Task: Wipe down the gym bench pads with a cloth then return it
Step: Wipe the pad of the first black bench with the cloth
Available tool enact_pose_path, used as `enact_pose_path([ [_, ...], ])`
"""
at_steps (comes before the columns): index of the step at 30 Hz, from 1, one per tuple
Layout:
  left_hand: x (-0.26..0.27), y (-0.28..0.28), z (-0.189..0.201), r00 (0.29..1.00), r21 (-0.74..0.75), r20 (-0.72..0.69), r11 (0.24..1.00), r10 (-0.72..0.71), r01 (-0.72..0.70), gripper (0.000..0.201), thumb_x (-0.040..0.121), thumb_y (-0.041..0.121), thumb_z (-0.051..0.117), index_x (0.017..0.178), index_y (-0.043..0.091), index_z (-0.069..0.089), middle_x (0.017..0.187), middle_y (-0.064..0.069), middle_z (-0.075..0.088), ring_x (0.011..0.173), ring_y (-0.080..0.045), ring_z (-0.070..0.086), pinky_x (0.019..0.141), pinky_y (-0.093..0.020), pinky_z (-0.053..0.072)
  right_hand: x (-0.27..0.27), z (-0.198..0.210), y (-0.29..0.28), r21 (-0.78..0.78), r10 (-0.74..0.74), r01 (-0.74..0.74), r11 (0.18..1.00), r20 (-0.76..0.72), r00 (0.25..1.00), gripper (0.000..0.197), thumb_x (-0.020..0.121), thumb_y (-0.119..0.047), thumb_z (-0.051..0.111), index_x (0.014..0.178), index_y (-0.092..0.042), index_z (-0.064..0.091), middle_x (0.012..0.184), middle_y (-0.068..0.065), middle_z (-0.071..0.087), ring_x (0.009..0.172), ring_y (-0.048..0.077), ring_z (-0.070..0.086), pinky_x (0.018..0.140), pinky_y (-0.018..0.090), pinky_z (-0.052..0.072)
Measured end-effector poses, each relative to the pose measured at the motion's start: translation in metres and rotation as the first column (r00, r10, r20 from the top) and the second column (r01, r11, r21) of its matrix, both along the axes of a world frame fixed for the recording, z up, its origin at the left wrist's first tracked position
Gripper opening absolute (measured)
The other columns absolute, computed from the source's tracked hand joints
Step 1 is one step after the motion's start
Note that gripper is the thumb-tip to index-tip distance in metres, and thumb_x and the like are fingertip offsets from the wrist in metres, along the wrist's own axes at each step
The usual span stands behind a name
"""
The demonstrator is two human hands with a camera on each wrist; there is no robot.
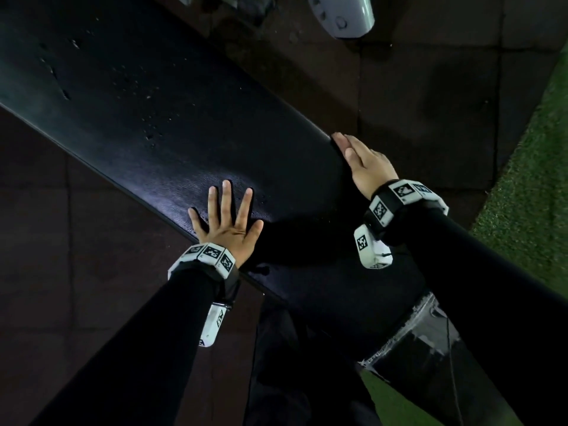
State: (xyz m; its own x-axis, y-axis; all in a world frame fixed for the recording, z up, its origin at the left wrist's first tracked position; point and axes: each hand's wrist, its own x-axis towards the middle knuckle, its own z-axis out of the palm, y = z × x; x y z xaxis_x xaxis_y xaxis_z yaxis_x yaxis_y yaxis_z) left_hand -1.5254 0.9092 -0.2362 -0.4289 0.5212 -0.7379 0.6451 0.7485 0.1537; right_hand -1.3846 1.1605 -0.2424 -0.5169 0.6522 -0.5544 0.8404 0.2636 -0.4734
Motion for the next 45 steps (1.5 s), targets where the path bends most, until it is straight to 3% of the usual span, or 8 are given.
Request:
enact_pose_path([
  [7,-0.02,-0.016,0.011,0.987,0.182,-0.161,0.983,0.002,0.028,0.075,0.087,0.063,0.029,0.143,0.046,-0.018,0.156,0.005,-0.022,0.142,-0.014,-0.016,0.111,-0.051,-0.014,0.068,0.012,-0.003,0.038,-0.023,0.022,0.999,0.006,1.0,0.037,0.098,-0.042,0.031,0.134,-0.046,0.036,0.131,-0.005,0.055,0.123,0.018,0.047,0.102,0.028,0.03],
  [12,-0.058,-0.024,0.004,0.98,0.13,-0.136,0.983,0.145,-0.127,0.093,0.085,0.069,0.033,0.146,0.026,-0.023,0.152,0.005,-0.031,0.142,-0.018,-0.024,0.113,-0.05,-0.013,0.054,0.012,-0.006,0.045,-0.024,0.022,0.999,0.042,0.999,0.041,0.098,-0.042,0.028,0.138,-0.042,0.035,0.134,-0.004,0.052,0.125,0.021,0.044,0.109,0.038,0.031],
  [17,-0.053,-0.021,0.0,0.979,0.107,-0.166,0.989,0.122,-0.105,0.092,0.08,0.076,0.021,0.13,0.033,-0.044,0.138,0.009,-0.052,0.126,-0.011,-0.048,0.1,-0.04,-0.035,-0.03,0.002,-0.003,0.107,0.117,-0.11,0.988,-0.06,0.991,0.043,0.101,-0.032,0.028,0.144,-0.029,0.031,0.14,0.002,0.048,0.129,0.023,0.041,0.111,0.034,0.024],
  [23,-0.055,-0.018,0.002,0.981,0.069,-0.14,0.99,0.134,-0.125,0.09,0.078,0.076,0.018,0.125,0.036,-0.048,0.132,0.012,-0.056,0.118,-0.007,-0.055,0.092,-0.036,-0.041,-0.09,-0.01,-0.03,0.238,0.294,-0.277,0.931,-0.036,0.955,0.051,0.1,-0.03,0.027,0.148,-0.037,0.013,0.158,0.0,0.008,0.145,0.029,0.0,0.116,0.043,0.002],
  [30,-0.056,-0.017,0.007,0.984,0.068,-0.113,0.989,0.139,-0.132,0.092,0.08,0.074,0.025,0.127,0.036,-0.045,0.133,0.012,-0.054,0.118,-0.007,-0.054,0.092,-0.037,-0.041,-0.003,0.0,-0.119,0.305,0.736,-0.729,0.613,0.116,0.667,0.067,0.091,-0.015,0.037,0.149,-0.021,0.003,0.158,0.006,0.004,0.144,0.036,-0.005,0.117,0.051,0.006],
  [33,-0.058,-0.018,0.007,0.987,0.064,-0.099,0.991,0.127,-0.121,0.091,0.079,0.076,0.02,0.124,0.038,-0.049,0.131,0.013,-0.057,0.117,-0.007,-0.055,0.091,-0.036,-0.041,0.06,0.008,-0.124,0.311,0.673,-0.67,0.674,0.116,0.731,0.08,0.082,-0.007,0.056,0.147,-0.034,0.017,0.156,-0.003,0.012,0.143,0.034,0.004,0.116,0.049,0.016],
  [37,-0.057,-0.018,0.007,0.988,0.071,-0.099,0.991,0.123,-0.116,0.09,0.078,0.076,0.02,0.124,0.039,-0.049,0.131,0.013,-0.057,0.118,-0.007,-0.055,0.092,-0.037,-0.041,0.078,0.014,-0.079,0.217,0.42,-0.462,0.86,0.213,0.882,0.085,0.089,-0.007,0.046,0.142,-0.05,-0.004,0.151,-0.022,-0.017,0.141,0.025,-0.017,0.116,0.045,0.0],
  [45,-0.055,-0.019,0.004,0.985,0.085,-0.099,0.987,0.144,-0.136,0.089,0.078,0.076,0.019,0.125,0.038,-0.047,0.132,0.013,-0.054,0.123,-0.007,-0.049,0.105,-0.046,-0.027,-0.047,0.004,-0.039,0.267,0.25,-0.252,0.93,0.043,0.967,0.055,0.099,-0.019,0.029,0.148,-0.036,0.01,0.158,-0.006,0.005,0.145,0.028,-0.002,0.115,0.041,-0.001],
])
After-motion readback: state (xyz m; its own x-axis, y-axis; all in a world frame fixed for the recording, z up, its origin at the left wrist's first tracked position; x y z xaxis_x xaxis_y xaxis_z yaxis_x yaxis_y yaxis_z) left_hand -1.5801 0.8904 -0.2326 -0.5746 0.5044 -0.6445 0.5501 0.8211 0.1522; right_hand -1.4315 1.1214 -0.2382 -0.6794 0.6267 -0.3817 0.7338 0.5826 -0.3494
